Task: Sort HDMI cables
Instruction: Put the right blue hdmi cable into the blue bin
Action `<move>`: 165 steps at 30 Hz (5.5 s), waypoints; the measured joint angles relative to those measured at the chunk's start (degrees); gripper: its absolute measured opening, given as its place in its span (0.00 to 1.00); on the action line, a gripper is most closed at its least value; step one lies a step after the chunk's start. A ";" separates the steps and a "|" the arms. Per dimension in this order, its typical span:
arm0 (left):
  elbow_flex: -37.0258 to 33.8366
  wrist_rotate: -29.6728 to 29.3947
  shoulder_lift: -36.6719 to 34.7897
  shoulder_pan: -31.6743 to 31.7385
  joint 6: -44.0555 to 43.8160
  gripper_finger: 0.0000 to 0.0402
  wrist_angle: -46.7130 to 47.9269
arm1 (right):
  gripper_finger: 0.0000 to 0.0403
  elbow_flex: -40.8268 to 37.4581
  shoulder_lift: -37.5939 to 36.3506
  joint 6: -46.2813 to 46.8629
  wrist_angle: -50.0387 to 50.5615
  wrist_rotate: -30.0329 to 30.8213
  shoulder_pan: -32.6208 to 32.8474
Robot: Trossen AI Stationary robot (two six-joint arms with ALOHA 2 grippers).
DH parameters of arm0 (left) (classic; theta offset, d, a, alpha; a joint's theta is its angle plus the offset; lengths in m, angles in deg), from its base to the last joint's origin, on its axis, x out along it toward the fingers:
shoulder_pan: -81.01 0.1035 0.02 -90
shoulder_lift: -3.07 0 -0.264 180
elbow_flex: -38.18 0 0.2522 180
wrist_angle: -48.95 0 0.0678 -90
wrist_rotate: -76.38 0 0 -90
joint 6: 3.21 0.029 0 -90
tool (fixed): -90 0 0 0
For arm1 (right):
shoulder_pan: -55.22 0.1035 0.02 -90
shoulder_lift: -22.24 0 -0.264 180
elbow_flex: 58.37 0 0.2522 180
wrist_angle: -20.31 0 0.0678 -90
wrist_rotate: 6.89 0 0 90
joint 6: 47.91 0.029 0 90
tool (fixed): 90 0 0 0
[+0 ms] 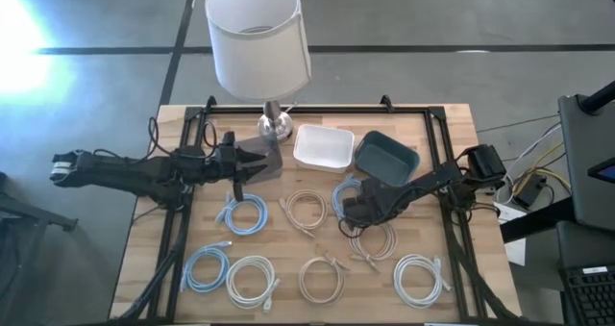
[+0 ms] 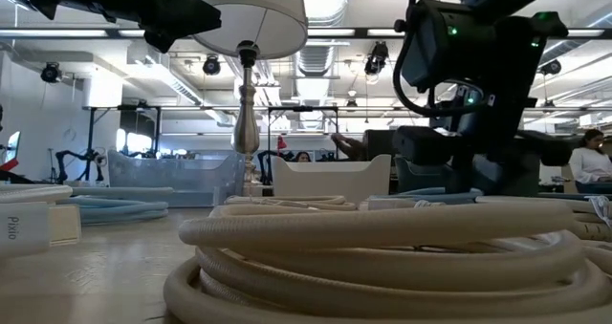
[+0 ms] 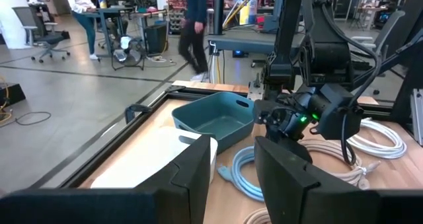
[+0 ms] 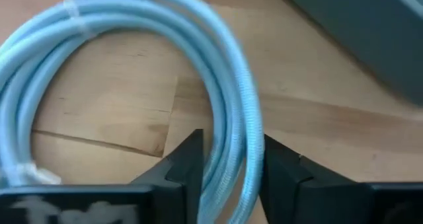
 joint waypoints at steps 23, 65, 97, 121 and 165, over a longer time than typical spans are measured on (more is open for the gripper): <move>0.00 0.02 0.13 -0.01 -0.28 0.30 -0.28 | 0.06 3.93 -17.78 -32.87 8.26 26.76 -0.05; 0.00 0.00 1.62 -0.01 -1.81 0.30 -1.26 | 0.37 -18.42 -29.29 -49.92 12.14 45.18 -12.64; 0.00 0.00 1.62 -0.01 -3.78 0.30 -1.29 | 0.45 -16.90 -29.29 -47.45 12.09 41.83 -12.59; 0.00 0.01 1.62 -0.01 -4.78 0.30 -1.29 | 0.10 -16.90 -29.29 -53.62 11.03 39.09 -12.64; -0.02 0.02 1.60 -0.01 -6.07 0.30 -0.92 | 0.46 -11.32 -35.19 -65.95 10.63 14.62 -28.81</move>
